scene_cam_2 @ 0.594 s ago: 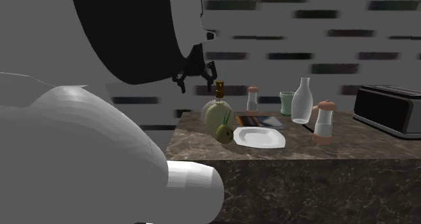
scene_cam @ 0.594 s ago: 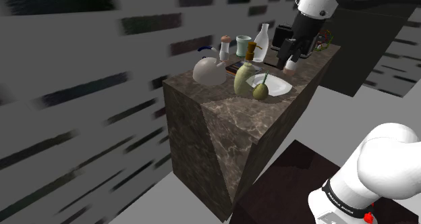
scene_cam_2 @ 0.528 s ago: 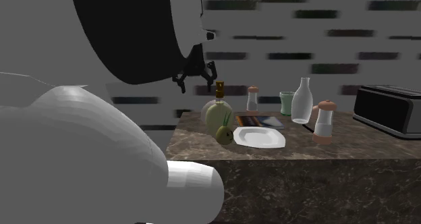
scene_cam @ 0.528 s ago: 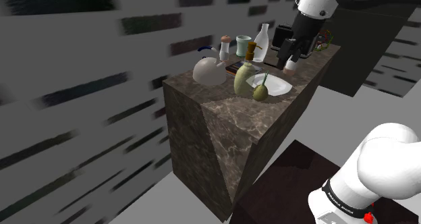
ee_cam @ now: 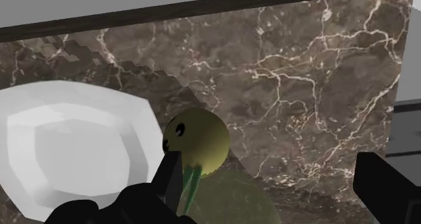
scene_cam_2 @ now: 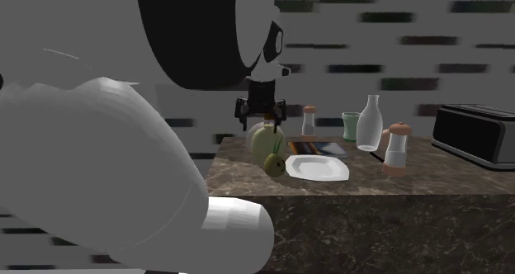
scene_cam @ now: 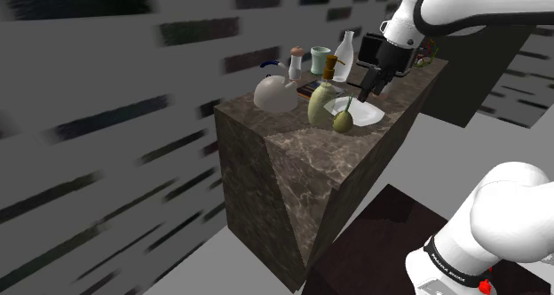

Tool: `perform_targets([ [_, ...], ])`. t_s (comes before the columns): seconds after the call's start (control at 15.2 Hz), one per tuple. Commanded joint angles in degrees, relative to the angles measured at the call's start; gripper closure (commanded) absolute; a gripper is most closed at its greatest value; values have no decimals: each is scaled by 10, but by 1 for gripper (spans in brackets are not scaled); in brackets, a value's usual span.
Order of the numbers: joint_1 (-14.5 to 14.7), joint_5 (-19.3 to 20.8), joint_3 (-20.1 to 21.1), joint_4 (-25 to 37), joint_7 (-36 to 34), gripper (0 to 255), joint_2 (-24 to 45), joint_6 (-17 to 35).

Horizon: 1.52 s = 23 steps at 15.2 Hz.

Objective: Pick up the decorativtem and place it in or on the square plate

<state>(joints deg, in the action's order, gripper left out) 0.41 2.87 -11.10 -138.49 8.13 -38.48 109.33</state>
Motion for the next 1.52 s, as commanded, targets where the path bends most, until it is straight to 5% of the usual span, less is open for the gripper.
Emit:
perform_targets([
  [0.0,4,-10,-33,-9,36,0,28,34],
  [0.53,44,-100,-162,4,201,0,174,135],
  [1.06,57,-123,-166,-28,216,0,207,196],
  [1.45,57,-123,-166,-28,216,0,207,196],
])
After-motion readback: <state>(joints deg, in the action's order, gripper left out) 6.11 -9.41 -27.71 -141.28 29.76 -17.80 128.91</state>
